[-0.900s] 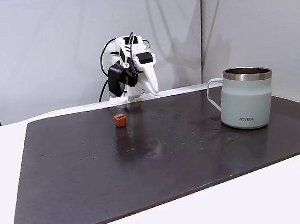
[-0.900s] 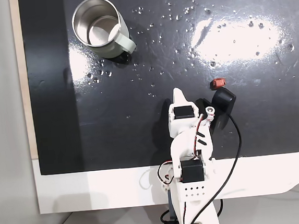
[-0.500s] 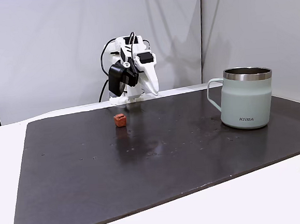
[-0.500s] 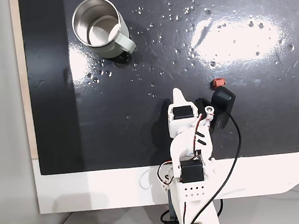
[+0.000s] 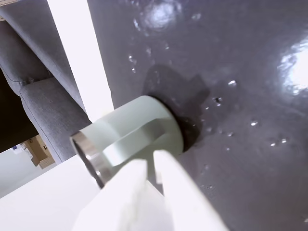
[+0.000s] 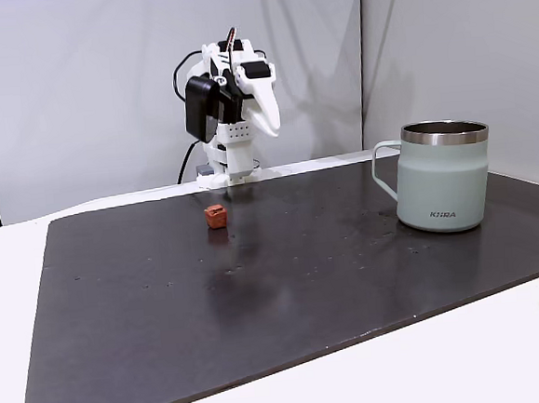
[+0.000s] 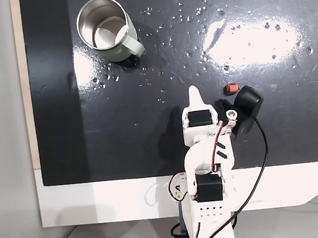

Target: Grasp a cube and put it in the cup.

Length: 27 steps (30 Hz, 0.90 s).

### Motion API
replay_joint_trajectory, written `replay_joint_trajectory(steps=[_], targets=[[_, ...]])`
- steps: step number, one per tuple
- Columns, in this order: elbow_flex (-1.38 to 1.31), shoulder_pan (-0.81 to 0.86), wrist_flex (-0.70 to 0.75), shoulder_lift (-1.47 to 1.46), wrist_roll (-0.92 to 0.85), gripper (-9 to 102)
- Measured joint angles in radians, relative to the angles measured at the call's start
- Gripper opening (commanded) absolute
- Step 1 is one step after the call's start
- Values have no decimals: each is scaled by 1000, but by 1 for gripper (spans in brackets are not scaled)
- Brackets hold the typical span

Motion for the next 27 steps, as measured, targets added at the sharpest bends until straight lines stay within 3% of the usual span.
replay_joint_trajectory(steps=[10,27], targets=[[-396,84,124,-301,43,0],[-908,293,489,-811,196,0]])
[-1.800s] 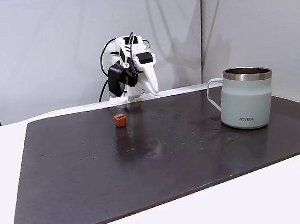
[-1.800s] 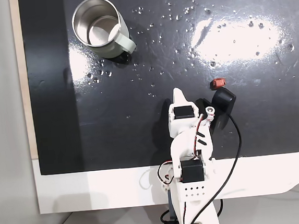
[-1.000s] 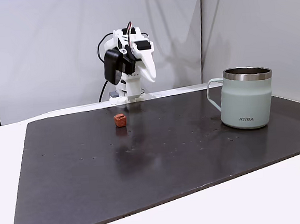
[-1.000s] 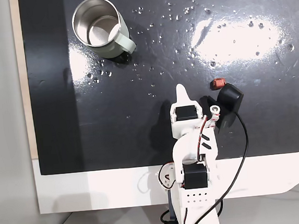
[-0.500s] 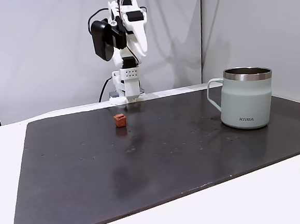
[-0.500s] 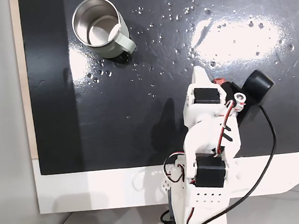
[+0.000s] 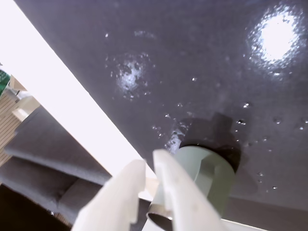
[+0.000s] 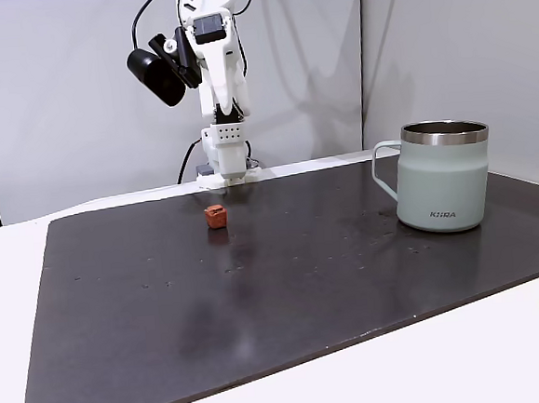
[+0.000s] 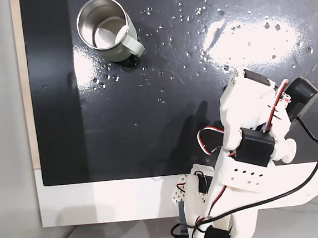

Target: Grasp a cube and put it in the cup.

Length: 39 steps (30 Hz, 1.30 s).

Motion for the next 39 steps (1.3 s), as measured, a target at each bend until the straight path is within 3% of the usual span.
replay_joint_trajectory(steps=[11,26,39], targets=[[-69,54,133,-202,43,0],[-71,81,161,-333,57,0],[-91,83,141,-371,-186,0]])
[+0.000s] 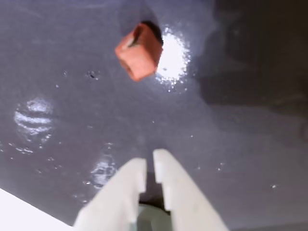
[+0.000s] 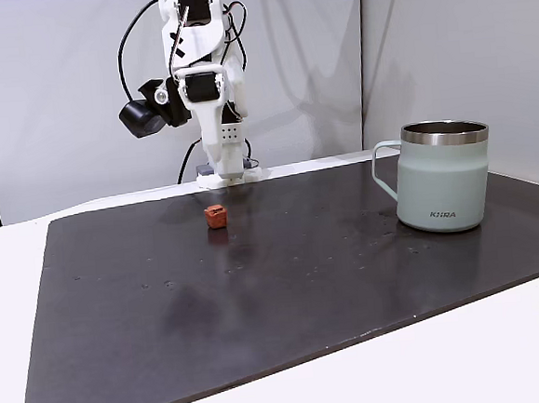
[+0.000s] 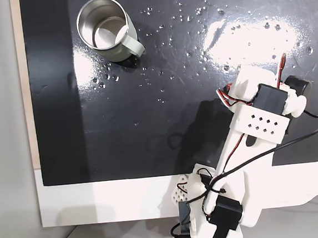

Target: Grasp a cube and put it in the cup.

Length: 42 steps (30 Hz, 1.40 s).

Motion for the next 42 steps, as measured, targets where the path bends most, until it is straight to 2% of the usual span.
replay_joint_trajectory(steps=[11,19,21,24,27,42], targets=[[-11,20,-17,-72,-239,0],[-49,3,-25,-137,-337,0],[-49,-5,-25,-137,-350,4],[-49,-8,-25,-138,-364,16],[-49,-8,-25,-138,-376,21],[-31,-2,-8,-160,-426,22]])
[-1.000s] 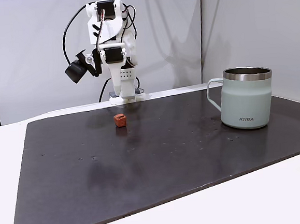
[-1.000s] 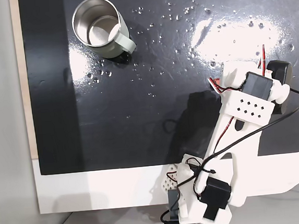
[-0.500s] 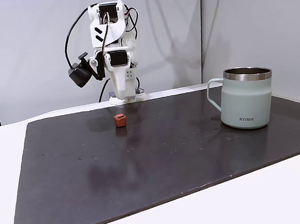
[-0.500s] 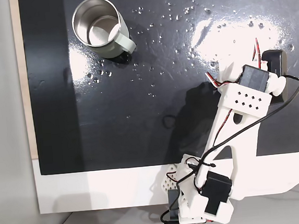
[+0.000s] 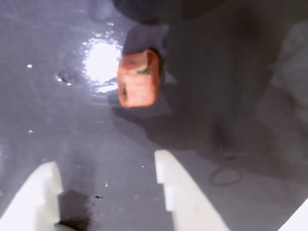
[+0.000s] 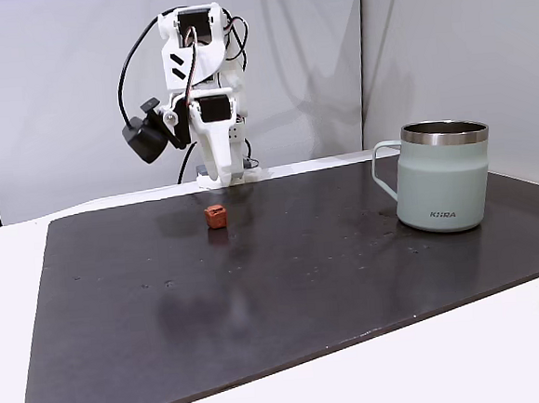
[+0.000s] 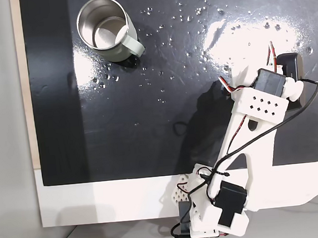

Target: Grasp a cube and put it in the cup.

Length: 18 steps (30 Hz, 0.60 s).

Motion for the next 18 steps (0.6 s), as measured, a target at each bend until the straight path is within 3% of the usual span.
replay_joint_trajectory(steps=[18], targets=[[127,55,-114,-54,-57,24]])
